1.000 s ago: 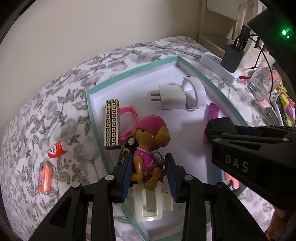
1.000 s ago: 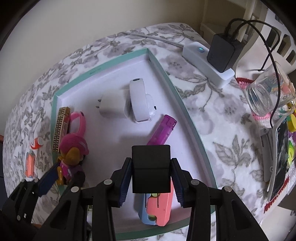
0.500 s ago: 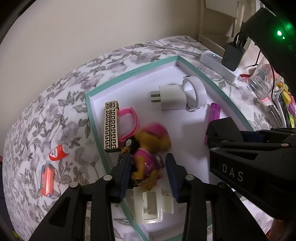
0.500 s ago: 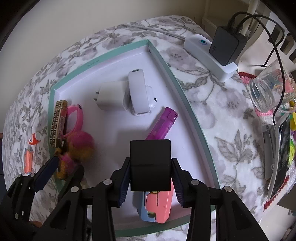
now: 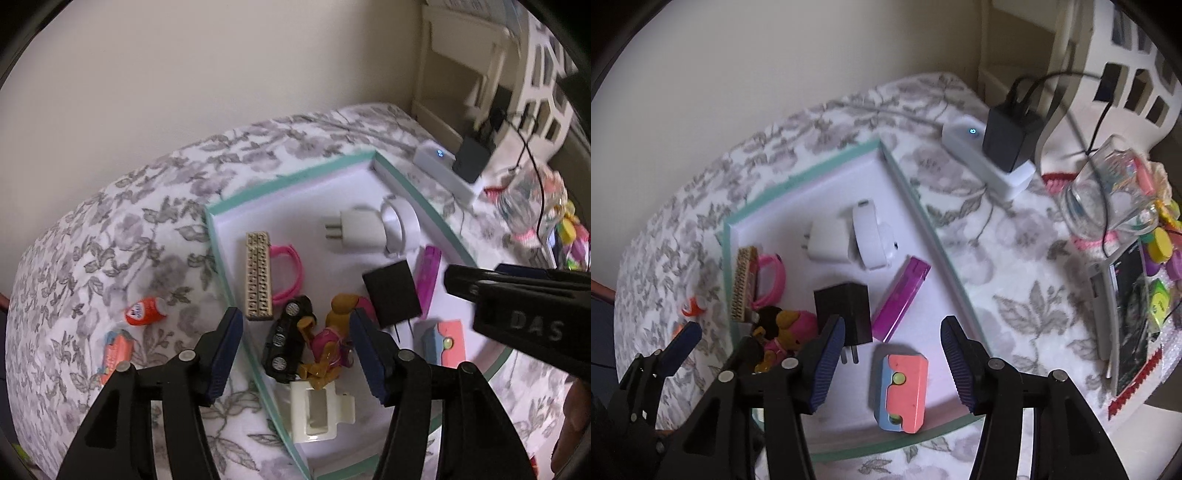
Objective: Organize rigid objects
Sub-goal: 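Withdraw both tools from the tray toward the box cutter and bottle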
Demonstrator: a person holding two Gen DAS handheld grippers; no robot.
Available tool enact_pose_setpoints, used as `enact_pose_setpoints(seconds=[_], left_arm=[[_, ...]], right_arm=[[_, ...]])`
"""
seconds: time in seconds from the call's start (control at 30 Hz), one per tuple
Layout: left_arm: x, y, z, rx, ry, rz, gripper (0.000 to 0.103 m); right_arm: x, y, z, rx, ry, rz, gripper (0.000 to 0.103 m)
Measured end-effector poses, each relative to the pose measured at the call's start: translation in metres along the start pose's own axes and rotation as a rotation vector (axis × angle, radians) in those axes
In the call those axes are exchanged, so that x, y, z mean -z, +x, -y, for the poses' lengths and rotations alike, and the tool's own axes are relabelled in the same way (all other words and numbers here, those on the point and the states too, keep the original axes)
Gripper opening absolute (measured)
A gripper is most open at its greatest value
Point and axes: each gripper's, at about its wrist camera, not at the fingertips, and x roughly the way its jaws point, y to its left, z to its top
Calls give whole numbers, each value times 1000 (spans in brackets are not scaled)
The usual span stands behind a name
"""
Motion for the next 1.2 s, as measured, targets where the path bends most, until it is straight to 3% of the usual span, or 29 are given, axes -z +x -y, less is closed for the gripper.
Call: enact_pose_setpoints(seconds=[0.07,0.17,0.37,0.63,0.83,0.97,1.2], left_arm=[[-4,-9,-9,0,-35,16,64],[-8,-18,-23,-6,-75,35,77],[-15,-24,-56,-44,-180,42,81],[-6,-7,-86,-66,-318,-35,82],[0,-2,-92,-68,-353,-66,83],[1,-1,-97,-74,-375,-69,92],[3,-4,-113,-90,-439,-67,92]], right_arm=[[-1,-9,0,5,6,25,65],[-3,-19,-3,7,-1,56,68],[-5,-20,-12,9,-47,63,75],[-2,-10,-23,14,-88,54,85],[-1,-7,-19,17,-68,55,95],[-1,-4,-18,19,-64,54,103],[-1,-3,-22,15,-70,64,103]])
